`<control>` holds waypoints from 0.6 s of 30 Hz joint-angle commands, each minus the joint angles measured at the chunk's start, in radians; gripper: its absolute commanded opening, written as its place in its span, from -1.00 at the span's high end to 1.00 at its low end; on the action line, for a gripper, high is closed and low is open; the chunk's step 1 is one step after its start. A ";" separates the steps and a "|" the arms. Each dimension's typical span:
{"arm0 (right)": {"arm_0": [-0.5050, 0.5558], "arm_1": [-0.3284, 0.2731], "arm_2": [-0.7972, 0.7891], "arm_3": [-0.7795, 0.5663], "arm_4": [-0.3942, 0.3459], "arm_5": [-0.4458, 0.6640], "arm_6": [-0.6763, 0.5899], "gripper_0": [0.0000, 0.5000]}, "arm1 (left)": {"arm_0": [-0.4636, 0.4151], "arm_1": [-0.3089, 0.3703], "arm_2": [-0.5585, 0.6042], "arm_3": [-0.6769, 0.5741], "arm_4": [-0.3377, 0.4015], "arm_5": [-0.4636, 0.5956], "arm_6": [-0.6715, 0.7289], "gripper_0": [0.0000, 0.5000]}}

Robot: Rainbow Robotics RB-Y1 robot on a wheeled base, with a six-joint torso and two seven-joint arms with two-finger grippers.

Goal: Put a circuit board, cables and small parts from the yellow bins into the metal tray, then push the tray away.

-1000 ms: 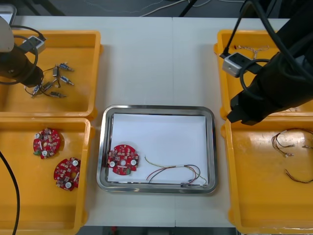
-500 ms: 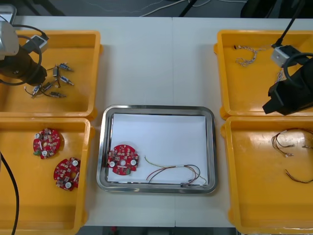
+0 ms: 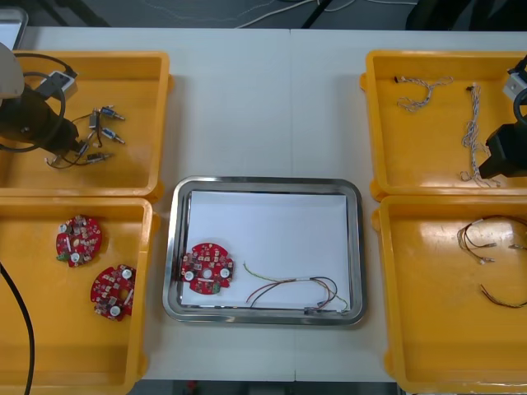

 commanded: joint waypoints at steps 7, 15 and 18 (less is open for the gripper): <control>-0.137 -0.045 -0.033 0.251 0.046 -0.046 0.169 -1.00 | -0.017 0.026 0.032 0.001 0.051 0.057 -0.165 -1.00; -0.217 -0.045 0.041 0.417 0.106 -0.158 0.235 -1.00 | -0.001 0.029 0.029 0.001 0.055 0.032 -0.182 -1.00; -0.243 -0.039 0.079 0.472 0.121 -0.215 0.239 -1.00 | -0.001 0.032 0.030 0.002 0.054 0.032 -0.183 -1.00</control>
